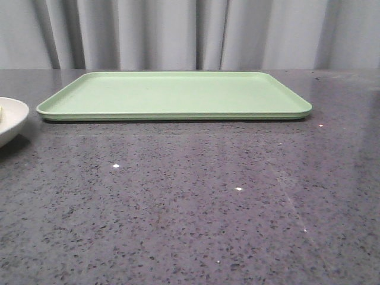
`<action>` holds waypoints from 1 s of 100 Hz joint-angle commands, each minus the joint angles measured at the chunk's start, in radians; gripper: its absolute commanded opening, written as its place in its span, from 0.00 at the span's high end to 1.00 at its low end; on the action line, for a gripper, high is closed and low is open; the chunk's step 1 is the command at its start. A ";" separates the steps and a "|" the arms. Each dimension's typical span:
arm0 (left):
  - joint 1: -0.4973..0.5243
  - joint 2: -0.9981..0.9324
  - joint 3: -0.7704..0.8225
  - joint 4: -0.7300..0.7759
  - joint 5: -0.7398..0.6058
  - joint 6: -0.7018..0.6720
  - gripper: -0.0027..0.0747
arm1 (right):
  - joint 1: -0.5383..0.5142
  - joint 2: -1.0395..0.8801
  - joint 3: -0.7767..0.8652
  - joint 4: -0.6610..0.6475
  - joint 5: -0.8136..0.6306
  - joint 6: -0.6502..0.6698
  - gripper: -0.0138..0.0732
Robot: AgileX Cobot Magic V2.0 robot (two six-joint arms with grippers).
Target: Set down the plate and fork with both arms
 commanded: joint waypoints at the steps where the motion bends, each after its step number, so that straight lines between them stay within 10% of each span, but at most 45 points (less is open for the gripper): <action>1: 0.001 -0.033 0.012 -0.001 -0.086 -0.006 0.99 | -0.003 -0.026 -0.005 -0.005 -0.085 -0.005 0.80; 50: 0.001 -0.031 -0.058 -0.062 -0.080 -0.006 0.99 | -0.002 -0.026 -0.012 -0.005 -0.180 -0.005 0.80; 100: 0.001 0.154 -0.427 -0.066 0.216 -0.006 0.99 | -0.002 0.131 -0.363 -0.005 0.189 -0.005 0.91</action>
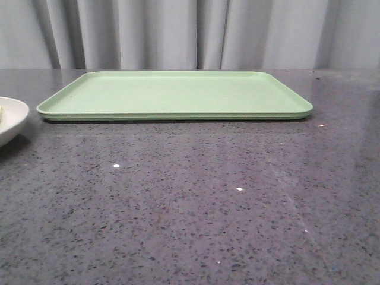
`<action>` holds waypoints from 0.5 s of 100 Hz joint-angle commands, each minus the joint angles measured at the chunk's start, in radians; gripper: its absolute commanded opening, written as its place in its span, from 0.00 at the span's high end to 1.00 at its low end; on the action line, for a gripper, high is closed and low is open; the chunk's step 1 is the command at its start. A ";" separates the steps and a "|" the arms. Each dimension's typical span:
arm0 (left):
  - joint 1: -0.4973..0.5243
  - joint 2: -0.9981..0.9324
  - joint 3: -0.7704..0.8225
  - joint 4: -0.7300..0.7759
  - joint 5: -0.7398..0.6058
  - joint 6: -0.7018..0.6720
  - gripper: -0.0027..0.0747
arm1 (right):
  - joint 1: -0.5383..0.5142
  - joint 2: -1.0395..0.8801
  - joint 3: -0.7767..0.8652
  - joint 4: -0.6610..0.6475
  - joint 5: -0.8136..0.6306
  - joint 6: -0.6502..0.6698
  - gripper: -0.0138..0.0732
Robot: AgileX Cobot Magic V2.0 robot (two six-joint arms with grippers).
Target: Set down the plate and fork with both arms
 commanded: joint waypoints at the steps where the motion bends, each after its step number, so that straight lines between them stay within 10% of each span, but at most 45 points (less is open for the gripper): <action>1: 0.001 0.088 -0.105 -0.018 -0.009 -0.006 0.99 | -0.002 0.080 -0.108 -0.005 -0.020 -0.005 0.91; 50: 0.001 0.467 -0.366 -0.038 0.133 -0.006 0.97 | -0.002 0.491 -0.520 -0.005 0.310 -0.005 0.90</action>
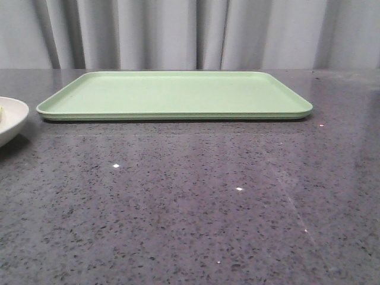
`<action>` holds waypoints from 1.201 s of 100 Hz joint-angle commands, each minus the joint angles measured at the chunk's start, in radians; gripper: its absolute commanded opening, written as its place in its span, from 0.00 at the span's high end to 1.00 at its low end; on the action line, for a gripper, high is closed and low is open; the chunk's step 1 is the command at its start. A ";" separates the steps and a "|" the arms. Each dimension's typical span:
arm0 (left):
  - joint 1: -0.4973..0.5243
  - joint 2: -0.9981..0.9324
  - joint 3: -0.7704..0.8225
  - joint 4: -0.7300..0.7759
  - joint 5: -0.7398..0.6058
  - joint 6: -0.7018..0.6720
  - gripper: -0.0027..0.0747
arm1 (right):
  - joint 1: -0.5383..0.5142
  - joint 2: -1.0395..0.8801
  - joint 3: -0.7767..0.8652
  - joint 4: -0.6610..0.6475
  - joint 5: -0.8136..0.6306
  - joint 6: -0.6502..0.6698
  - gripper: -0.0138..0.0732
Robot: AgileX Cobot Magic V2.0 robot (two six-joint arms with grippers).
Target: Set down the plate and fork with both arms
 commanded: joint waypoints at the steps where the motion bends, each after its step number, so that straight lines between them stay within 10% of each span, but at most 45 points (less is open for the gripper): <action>1: 0.001 0.070 -0.058 -0.012 -0.057 -0.006 0.96 | -0.002 0.082 -0.082 -0.005 0.010 -0.005 0.90; 48: 0.001 0.193 -0.080 -0.017 -0.061 -0.006 0.39 | -0.002 0.267 -0.166 -0.004 0.103 -0.005 0.31; 90: 0.001 0.193 -0.080 -0.078 -0.100 -0.006 0.40 | -0.002 0.264 -0.166 -0.002 0.064 -0.005 0.28; 120: 0.001 0.264 -0.150 0.041 0.121 -0.006 0.40 | -0.002 0.264 -0.166 -0.002 0.061 -0.005 0.28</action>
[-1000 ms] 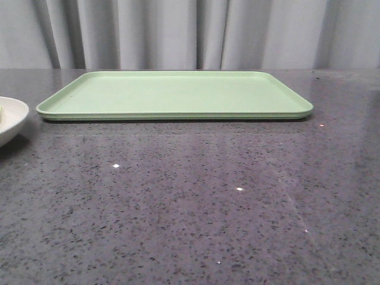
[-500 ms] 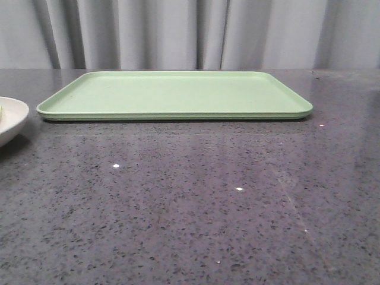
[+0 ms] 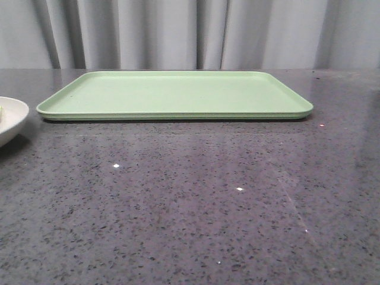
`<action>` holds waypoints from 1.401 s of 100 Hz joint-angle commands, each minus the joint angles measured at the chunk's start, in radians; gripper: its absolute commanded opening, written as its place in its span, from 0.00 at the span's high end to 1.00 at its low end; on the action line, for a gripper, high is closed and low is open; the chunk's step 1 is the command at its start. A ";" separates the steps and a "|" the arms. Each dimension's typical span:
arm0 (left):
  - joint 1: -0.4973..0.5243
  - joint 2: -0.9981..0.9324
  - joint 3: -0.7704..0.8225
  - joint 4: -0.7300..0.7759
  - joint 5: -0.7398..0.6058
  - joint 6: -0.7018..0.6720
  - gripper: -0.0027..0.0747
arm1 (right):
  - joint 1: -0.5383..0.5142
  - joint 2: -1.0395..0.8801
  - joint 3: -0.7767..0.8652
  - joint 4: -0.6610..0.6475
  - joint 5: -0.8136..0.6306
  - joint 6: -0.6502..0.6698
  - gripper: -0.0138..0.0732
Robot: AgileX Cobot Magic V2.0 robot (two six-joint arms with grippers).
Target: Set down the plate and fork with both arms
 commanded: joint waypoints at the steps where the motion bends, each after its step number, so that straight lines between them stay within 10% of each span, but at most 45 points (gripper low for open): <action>1: 0.001 0.046 -0.076 0.037 0.036 -0.006 0.40 | -0.002 -0.002 -0.036 -0.005 -0.074 -0.005 0.28; 43: 0.086 0.287 -0.293 0.162 0.291 -0.056 0.40 | -0.002 -0.002 -0.036 -0.005 -0.075 -0.005 0.28; 140: 0.142 0.614 -0.293 0.156 0.290 -0.005 0.40 | -0.002 -0.002 -0.036 -0.006 -0.075 -0.005 0.28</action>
